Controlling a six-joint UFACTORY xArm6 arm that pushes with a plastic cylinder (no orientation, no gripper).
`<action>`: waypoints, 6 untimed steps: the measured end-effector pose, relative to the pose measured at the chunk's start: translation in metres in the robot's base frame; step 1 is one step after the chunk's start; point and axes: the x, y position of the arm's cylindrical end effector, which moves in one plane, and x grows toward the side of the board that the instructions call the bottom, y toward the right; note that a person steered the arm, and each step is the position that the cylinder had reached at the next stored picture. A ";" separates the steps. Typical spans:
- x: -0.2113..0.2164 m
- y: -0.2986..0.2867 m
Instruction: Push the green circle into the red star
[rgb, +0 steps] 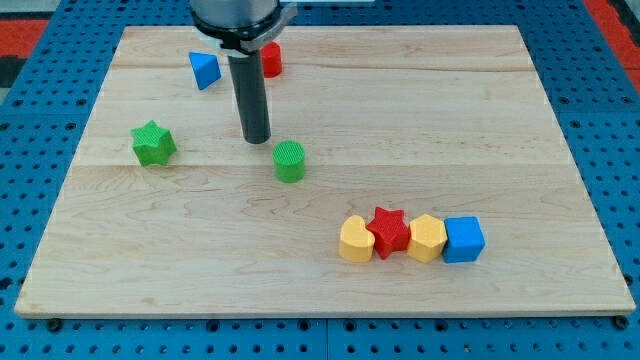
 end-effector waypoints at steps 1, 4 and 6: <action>0.021 0.019; 0.081 0.045; 0.077 0.105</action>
